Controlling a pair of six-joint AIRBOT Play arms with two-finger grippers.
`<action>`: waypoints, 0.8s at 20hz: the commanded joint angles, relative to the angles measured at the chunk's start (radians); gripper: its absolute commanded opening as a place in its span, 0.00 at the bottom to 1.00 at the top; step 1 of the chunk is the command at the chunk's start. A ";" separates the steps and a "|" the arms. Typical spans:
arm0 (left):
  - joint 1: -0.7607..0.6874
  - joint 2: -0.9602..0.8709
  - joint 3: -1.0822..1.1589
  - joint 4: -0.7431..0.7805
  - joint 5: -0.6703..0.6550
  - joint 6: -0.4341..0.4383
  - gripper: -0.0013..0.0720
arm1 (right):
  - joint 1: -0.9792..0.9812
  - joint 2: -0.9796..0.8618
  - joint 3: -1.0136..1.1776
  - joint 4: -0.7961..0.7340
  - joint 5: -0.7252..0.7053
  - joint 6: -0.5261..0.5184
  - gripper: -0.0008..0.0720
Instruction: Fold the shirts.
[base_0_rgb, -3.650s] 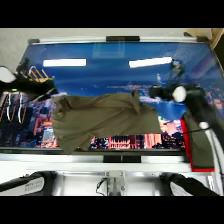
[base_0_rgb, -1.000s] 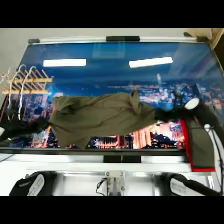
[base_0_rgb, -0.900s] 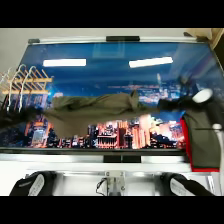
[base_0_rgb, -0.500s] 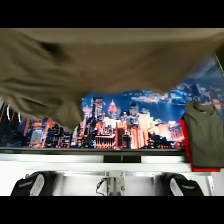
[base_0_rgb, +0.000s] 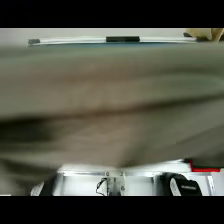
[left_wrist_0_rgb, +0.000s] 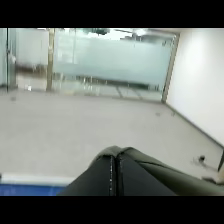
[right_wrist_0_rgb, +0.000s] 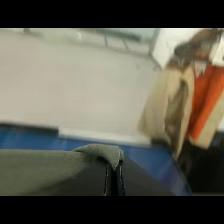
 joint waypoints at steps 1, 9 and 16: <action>0.000 -0.019 -0.132 0.010 -0.149 0.008 0.06 | -0.001 -0.095 -0.029 -0.055 0.279 0.021 0.12; -0.015 -0.164 -0.977 -0.129 0.125 0.164 0.06 | 0.006 -0.392 -0.628 -0.138 -0.066 0.118 0.12; -0.179 -0.703 -0.862 -0.190 0.577 0.177 0.06 | 0.130 -0.894 -0.502 -0.093 -0.605 0.299 0.12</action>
